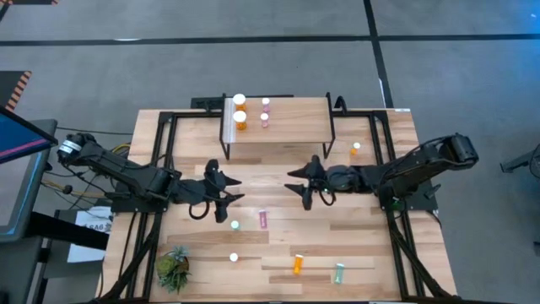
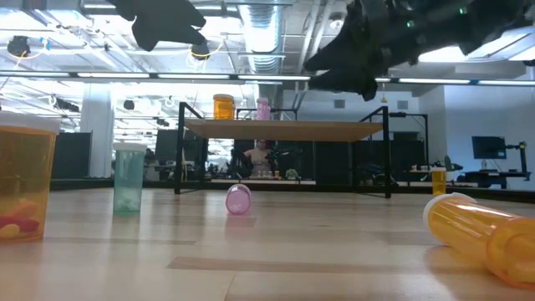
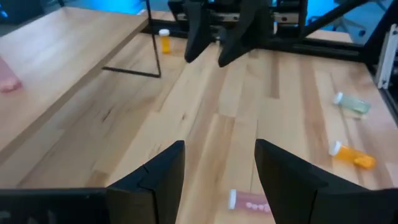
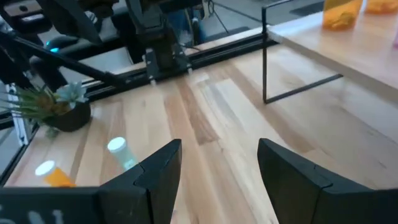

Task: Pick and place medicine bottles onto shelf by color
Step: Put the pink pill bottle on the shelf aligned with the other pink pill bottles

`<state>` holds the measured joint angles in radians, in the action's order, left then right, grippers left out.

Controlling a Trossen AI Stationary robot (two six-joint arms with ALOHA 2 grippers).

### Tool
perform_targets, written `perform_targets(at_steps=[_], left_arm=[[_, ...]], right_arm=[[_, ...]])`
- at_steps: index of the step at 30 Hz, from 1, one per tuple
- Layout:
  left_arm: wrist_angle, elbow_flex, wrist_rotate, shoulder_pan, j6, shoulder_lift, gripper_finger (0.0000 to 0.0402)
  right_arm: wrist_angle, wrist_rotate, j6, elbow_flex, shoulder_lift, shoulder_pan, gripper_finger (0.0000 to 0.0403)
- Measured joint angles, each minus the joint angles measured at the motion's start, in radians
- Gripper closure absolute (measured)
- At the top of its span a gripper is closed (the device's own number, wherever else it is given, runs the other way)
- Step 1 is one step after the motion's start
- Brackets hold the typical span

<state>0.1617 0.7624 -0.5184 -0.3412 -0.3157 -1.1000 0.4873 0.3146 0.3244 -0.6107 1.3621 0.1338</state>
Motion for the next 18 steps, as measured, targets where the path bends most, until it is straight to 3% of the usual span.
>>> perform_targets(at_steps=[8,18], left_arm=[[-0.004,0.0,-0.018,-0.007,-0.042,0.0,0.0219],[-0.004,0.0,-0.052,-0.018,-0.04,0.0,0.0219]], right_arm=[[-0.24,0.094,0.057,-0.136,0.0,0.112,0.0178],[-0.277,0.109,0.14,-0.142,0.0,0.162,0.0182]])
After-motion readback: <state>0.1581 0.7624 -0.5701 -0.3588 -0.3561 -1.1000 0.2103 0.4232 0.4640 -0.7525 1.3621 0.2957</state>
